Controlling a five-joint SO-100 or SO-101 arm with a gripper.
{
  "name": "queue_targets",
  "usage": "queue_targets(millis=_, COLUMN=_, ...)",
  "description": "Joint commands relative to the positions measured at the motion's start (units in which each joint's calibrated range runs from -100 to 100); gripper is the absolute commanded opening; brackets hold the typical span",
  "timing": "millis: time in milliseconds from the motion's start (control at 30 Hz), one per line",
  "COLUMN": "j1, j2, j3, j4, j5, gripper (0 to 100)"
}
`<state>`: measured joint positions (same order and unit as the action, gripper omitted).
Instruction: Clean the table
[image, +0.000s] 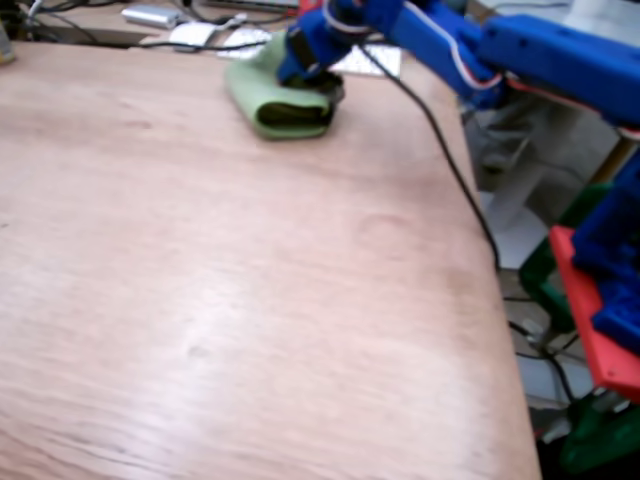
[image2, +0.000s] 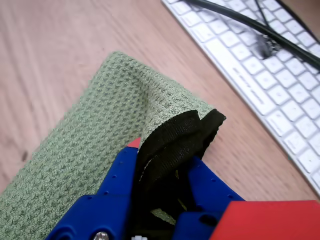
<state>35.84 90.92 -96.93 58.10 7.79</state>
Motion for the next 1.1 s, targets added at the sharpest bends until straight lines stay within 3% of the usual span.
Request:
queue_targets(millis=0, j1=9.7, j2=1.6, j3=0.6, j4=1.0, j5=2.5, gripper=1)
queue_targets(millis=400, j1=27.8, j2=3.7, j3=0.6, j4=1.1, j5=14.9, gripper=1)
queue_targets(millis=600, j1=30.8, j2=3.3, j3=0.5, j4=1.3, j5=21.3, gripper=1)
queue_targets(millis=700, j1=32.5, j2=-8.0, j3=0.7, j4=9.5, j5=22.0, gripper=1)
queue_targets(millis=900, j1=25.2, j2=-29.3, j3=0.6, j4=41.9, j5=21.6, gripper=1)
queue_targets(millis=967, j1=20.3, j2=-35.3, j3=0.6, j4=41.9, j5=18.2, gripper=1)
queue_targets(millis=1067, j1=4.9, j2=-43.2, j3=0.6, j4=41.9, j5=13.9, gripper=1)
